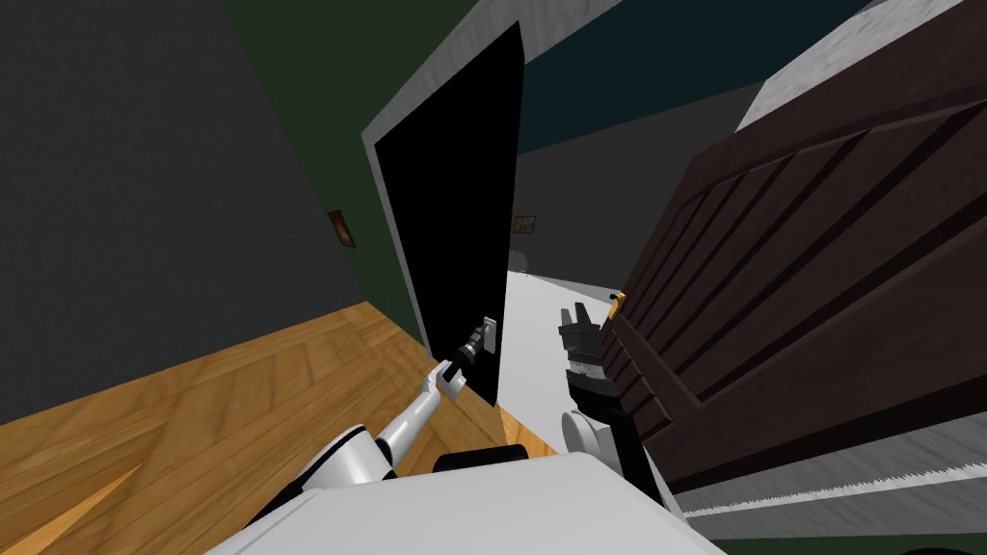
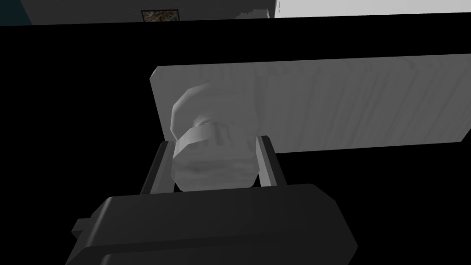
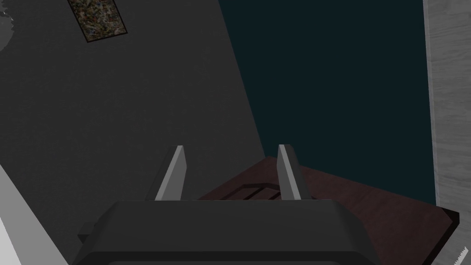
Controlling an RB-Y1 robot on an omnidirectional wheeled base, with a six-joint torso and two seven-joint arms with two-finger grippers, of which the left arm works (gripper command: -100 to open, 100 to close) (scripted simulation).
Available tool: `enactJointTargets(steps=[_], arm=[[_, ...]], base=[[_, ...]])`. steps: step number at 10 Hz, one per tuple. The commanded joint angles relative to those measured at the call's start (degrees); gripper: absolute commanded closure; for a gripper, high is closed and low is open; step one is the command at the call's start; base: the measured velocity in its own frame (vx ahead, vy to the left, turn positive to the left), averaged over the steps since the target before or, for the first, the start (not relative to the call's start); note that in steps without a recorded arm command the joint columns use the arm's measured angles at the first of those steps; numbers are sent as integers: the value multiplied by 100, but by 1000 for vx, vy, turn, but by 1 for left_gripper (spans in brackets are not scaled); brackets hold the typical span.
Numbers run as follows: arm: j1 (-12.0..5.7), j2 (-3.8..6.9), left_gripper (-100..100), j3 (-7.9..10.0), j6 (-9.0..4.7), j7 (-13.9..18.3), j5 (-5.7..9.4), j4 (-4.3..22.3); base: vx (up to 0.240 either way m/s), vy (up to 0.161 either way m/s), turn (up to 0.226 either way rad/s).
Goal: Push the door open
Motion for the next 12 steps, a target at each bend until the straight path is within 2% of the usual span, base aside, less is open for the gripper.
enactJointTargets(steps=[1,2,3,8,12], arm=[[34,2,100,-11,-1,2,-2,16],[34,2,100,-11,-1,2,-2,16],[3,37,100,63,3,-29,17,8],[10,129,100,266,15,-126,68,33],[16,199,100,472,27,-225,121,58]], base=[[0,0,0],[0,0,0],[64,-77,18],[115,-158,41],[107,-114,22]])
